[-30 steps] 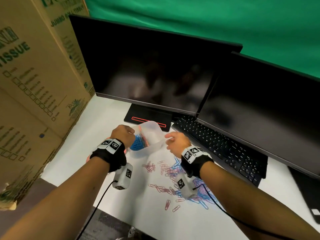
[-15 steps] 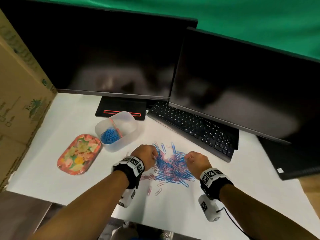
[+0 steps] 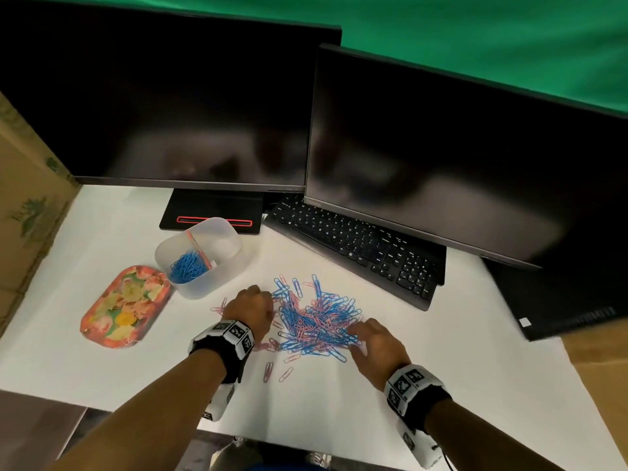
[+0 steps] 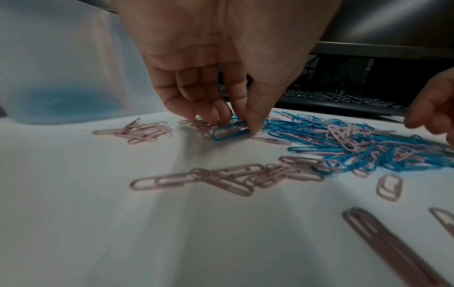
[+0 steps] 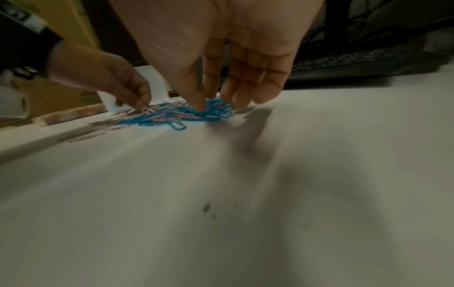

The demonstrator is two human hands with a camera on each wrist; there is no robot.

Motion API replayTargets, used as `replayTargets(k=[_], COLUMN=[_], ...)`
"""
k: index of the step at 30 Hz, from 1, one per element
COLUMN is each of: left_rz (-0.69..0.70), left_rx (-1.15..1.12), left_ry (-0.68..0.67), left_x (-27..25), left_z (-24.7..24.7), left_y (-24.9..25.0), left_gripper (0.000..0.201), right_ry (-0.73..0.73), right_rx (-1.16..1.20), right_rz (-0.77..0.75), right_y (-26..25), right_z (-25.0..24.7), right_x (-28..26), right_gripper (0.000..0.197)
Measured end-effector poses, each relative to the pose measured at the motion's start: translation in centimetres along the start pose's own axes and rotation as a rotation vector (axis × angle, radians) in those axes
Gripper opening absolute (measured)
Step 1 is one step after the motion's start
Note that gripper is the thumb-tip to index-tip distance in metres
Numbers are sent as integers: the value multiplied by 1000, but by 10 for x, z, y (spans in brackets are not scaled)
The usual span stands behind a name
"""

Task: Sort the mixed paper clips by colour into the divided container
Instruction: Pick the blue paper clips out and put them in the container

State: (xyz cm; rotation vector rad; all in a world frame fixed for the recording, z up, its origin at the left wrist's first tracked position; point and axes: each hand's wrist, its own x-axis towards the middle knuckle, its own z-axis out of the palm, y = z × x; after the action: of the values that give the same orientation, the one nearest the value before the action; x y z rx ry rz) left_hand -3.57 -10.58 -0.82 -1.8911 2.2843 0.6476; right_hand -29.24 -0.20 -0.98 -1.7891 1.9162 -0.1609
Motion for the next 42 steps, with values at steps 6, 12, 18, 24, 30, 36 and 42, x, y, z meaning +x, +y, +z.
replayTargets(k=[6, 12, 18, 24, 30, 36, 42], left_rz=[-8, -47, -108, -217, -299, -175, 50], left_rx=[-155, -437, -781, -1183, -1164, -507, -329], left_ry=[96, 170, 58, -120, -108, 58, 72], left_x=[-6, -14, -23, -25, -25, -27, -34], left_z=[-5, -12, -10, -6, -3, -4, 11], left_y=[-4, 1, 10, 26, 16, -5, 2], left_gripper=[15, 12, 32, 30, 21, 13, 25], right_ry=[-9, 40, 112, -81, -105, 70, -18], right_rx=[-70, -22, 396, 839, 1012, 997, 1393], right_rz=[-89, -72, 47, 196, 269, 294, 344], right_y=[-10, -12, -9, -13, -12, -18, -30], right_z=[7, 3, -12, -30, -33, -35, -39], right_x=[8, 17, 18, 13, 15, 18, 20], right_gripper=[35, 17, 9, 14, 16, 16, 27])
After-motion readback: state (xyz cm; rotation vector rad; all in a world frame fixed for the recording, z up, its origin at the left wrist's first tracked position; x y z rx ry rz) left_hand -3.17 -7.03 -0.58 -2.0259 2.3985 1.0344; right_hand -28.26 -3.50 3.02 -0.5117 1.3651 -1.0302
